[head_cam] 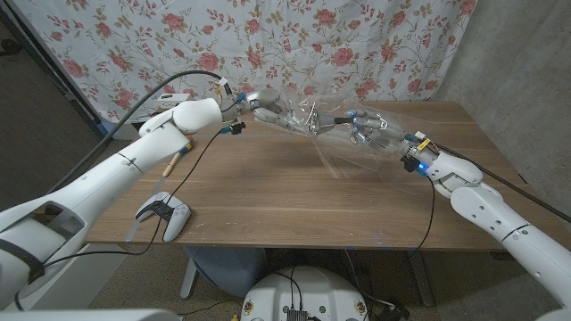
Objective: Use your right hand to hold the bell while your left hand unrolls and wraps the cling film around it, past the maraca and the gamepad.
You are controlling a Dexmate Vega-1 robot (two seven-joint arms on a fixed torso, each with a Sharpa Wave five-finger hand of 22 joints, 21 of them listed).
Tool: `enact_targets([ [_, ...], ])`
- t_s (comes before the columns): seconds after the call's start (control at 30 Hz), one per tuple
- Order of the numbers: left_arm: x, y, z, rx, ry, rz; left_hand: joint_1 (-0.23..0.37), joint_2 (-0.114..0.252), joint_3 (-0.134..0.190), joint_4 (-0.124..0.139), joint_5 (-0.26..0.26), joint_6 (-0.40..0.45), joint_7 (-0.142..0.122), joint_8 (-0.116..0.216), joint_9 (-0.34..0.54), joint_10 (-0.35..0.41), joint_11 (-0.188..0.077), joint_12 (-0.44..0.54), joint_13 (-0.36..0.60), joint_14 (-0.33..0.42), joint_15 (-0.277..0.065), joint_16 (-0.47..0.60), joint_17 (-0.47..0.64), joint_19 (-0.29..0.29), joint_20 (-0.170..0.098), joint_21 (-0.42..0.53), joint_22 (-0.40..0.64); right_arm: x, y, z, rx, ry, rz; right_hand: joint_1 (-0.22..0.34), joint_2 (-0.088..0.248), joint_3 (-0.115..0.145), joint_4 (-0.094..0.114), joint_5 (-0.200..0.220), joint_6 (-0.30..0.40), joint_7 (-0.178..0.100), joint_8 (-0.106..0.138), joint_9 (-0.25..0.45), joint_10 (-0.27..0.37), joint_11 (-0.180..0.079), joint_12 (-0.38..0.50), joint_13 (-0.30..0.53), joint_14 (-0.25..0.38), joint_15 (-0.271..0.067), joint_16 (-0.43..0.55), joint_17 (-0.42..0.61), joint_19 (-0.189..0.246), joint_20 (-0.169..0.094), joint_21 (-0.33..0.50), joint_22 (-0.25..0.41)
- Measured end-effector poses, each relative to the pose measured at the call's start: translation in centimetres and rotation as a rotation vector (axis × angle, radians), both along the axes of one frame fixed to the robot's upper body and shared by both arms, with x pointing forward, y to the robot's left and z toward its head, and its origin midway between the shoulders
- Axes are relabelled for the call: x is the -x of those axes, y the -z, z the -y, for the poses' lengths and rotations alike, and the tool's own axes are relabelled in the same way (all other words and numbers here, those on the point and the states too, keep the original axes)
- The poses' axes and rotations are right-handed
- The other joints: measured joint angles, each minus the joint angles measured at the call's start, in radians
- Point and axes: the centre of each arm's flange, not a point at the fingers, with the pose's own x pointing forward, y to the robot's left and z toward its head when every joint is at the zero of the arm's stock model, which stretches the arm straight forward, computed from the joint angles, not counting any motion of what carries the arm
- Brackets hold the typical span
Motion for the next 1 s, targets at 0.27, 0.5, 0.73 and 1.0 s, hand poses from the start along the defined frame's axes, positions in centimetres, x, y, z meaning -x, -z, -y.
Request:
enact_targets([
  [0.27,0.0,-0.6,-0.5,0.037,0.019,0.066,0.0,0.0,0.0,0.0,-0.003,0.0,0.0,0.0,0.0,0.0,0.0,-0.001,0.0,0.0,0.0,-0.004,0.0,0.0,0.0,0.0,0.0,-0.4,0.2,-0.3,0.015,0.018,-0.016,0.0,0.0,0.0,0.0,0.0,0.0,0.0,0.0,0.0,0.0,0.0,0.0,0.0,0.0,0.0,0.0,0.0,0.0,0.0,0.0,0.0],
  [0.5,-0.2,-1.3,-1.3,0.062,0.033,0.123,0.0,0.0,0.0,0.0,0.002,0.0,0.0,0.0,0.0,0.0,0.0,-0.002,0.001,0.002,0.002,-0.004,-0.001,0.0,0.0,0.0,0.0,-0.9,0.3,-1.2,0.031,0.036,-0.029,0.0,0.0,0.0,0.0,0.0,0.0,0.0,0.0,0.0,0.0,0.0,0.0,0.0,0.0,0.0,0.0,0.0,0.0,0.0,0.0,0.0],
  [0.73,-0.2,-1.7,-1.8,0.079,0.052,0.173,0.001,-0.001,0.0,0.0,0.002,0.0,0.0,0.0,0.0,0.0,0.0,-0.004,0.001,0.002,0.002,-0.004,-0.01,0.0,0.0,0.0,0.0,-1.1,0.7,-2.5,0.05,0.041,-0.039,0.0,0.0,0.0,0.0,0.0,0.0,0.0,0.0,0.0,0.0,0.0,0.0,0.0,0.0,0.0,0.0,-0.001,0.0,0.0,0.0,0.0],
  [1.0,0.1,-1.9,-2.2,0.094,0.056,0.213,0.002,-0.002,0.0,0.0,0.002,0.005,-0.006,-0.002,0.0,0.005,-0.005,-0.009,0.014,0.003,0.003,-0.011,-0.01,0.002,0.002,0.0,0.0,-1.1,1.1,-3.4,0.063,0.037,-0.048,0.0,0.0,0.0,0.0,0.0,0.0,0.0,0.0,0.0,0.0,0.0,0.0,0.0,0.0,0.0,0.002,-0.001,0.0,0.0,0.0,0.0],
])
